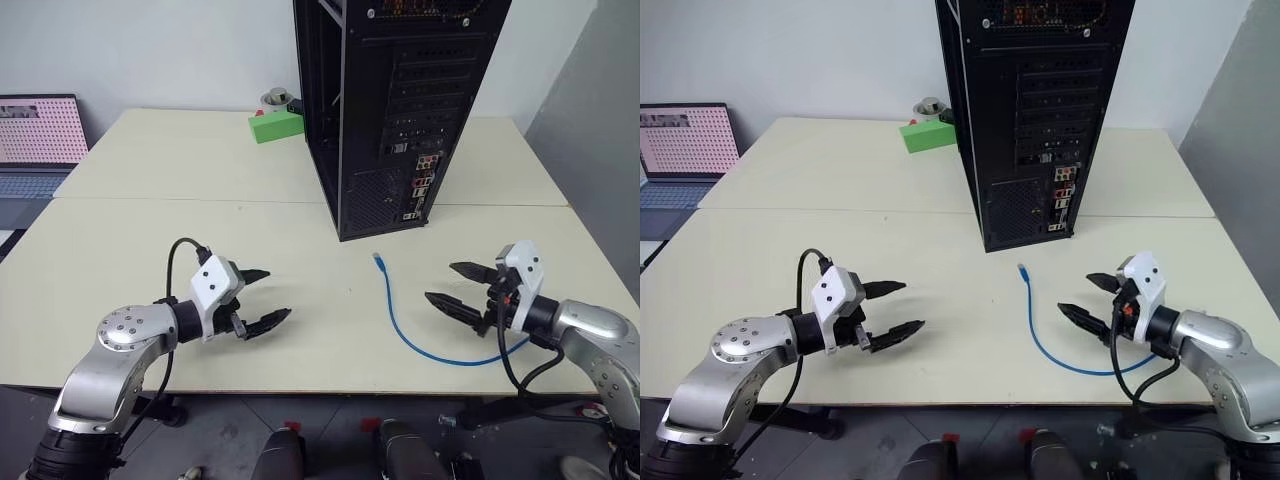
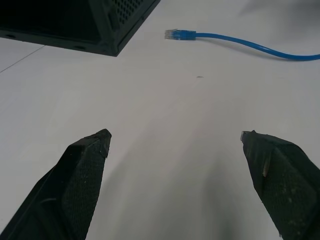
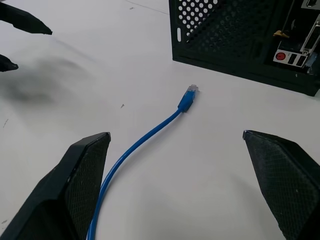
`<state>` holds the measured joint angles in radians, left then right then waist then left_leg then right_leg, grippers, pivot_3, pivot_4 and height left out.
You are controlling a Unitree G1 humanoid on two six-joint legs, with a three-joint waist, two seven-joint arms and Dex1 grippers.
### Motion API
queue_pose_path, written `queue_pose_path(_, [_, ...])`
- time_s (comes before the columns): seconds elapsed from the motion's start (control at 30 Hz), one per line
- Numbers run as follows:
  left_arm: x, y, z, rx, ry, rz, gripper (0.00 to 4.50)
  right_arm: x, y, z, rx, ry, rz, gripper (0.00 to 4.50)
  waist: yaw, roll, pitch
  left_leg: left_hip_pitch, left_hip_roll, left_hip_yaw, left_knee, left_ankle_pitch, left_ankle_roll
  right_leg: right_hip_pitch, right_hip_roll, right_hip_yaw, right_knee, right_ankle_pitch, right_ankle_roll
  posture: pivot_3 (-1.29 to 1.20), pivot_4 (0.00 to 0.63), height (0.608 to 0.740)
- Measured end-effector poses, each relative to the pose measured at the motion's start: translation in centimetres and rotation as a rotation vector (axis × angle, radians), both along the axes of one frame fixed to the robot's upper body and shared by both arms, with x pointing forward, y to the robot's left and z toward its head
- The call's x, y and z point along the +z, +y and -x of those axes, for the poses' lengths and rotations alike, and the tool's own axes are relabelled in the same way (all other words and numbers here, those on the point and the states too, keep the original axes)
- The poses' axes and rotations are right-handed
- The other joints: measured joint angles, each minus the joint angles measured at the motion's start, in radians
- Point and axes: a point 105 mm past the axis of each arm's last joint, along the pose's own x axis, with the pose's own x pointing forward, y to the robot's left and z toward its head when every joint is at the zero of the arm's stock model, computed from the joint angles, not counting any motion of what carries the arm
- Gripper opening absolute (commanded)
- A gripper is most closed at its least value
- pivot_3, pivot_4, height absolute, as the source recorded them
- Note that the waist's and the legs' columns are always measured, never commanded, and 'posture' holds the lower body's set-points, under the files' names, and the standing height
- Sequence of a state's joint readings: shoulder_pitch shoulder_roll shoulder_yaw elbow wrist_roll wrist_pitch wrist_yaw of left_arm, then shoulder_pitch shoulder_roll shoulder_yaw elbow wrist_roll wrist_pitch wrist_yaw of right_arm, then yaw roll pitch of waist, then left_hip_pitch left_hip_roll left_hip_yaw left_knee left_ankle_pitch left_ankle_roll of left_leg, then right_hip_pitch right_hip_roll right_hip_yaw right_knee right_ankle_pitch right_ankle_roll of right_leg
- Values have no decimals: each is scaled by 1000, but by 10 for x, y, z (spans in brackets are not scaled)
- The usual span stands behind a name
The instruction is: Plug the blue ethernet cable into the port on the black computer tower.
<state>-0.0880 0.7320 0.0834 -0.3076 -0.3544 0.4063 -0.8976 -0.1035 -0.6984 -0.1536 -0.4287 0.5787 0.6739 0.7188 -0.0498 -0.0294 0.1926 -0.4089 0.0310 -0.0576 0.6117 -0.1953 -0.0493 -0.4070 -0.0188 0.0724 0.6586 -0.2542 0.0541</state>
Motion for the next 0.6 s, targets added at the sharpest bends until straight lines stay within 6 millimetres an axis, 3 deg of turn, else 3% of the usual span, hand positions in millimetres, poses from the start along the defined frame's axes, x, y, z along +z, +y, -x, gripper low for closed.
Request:
queue_pose_path(0.33, [0,-1,1,-9,1,-4,4463,-6,5,-1,2,8,20,4500,0,0,0,0,0,0,0,0,0,0,0,0,0,0,0,0,150,740])
queue_pose_path(0.6, [-4,-5,2,-21,4,-22,4463,-13,39,-20,-18,-35,5,4500,-4,0,0,0,0,0,0,0,0,-1,0,0,0,0,0,0,150,740])
